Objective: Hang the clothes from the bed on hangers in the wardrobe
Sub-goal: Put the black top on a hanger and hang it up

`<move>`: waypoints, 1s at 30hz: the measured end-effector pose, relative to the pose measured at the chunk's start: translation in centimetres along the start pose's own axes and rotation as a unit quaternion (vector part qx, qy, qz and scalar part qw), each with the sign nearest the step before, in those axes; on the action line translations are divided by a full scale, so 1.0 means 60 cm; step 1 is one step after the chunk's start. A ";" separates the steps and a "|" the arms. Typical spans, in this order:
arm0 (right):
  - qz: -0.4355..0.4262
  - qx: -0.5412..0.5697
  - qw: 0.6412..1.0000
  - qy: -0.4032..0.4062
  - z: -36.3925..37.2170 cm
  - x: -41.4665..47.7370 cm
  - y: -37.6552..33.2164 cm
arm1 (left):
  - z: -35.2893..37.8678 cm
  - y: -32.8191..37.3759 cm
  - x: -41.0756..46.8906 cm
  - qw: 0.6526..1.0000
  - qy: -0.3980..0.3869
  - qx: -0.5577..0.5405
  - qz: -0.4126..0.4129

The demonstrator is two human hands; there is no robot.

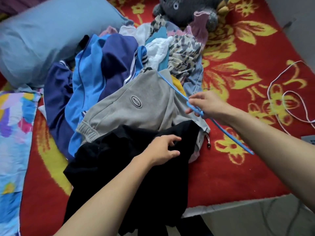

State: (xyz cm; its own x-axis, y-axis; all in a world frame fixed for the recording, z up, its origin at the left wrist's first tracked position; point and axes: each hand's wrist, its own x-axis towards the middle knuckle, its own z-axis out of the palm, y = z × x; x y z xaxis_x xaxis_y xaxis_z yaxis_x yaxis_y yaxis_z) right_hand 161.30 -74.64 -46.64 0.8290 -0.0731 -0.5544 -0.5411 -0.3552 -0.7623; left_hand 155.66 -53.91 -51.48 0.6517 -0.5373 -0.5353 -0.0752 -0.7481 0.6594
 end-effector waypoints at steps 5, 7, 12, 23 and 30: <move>0.024 0.130 0.991 -0.038 -0.033 -0.024 -0.016 | -0.029 -0.035 -0.023 0.962 0.267 -0.052 -0.026; 0.022 0.088 0.995 -0.035 -0.021 -0.028 -0.023 | -0.064 -0.069 -0.055 0.924 0.374 0.050 -0.057; 0.036 0.221 0.970 -0.093 0.030 -0.037 -0.065 | -0.124 -0.146 -0.138 0.909 0.358 0.114 -0.182; -0.200 0.016 0.979 0.046 0.084 -0.061 -0.104 | -0.154 -0.166 -0.113 0.829 0.436 -0.223 -0.271; -0.144 0.007 0.981 -0.131 0.032 -0.117 -0.160 | -0.177 -0.159 -0.110 0.862 0.366 -0.071 -0.344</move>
State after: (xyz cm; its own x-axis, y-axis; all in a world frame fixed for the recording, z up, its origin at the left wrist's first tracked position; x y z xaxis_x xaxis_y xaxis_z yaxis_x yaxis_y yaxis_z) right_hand 160.42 -68.91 -36.10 0.8842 0.2714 -0.3802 -0.2927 -0.3126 -0.9037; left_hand 160.08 -39.10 -48.61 0.8104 0.4432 -0.3833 0.5786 -0.7081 0.4047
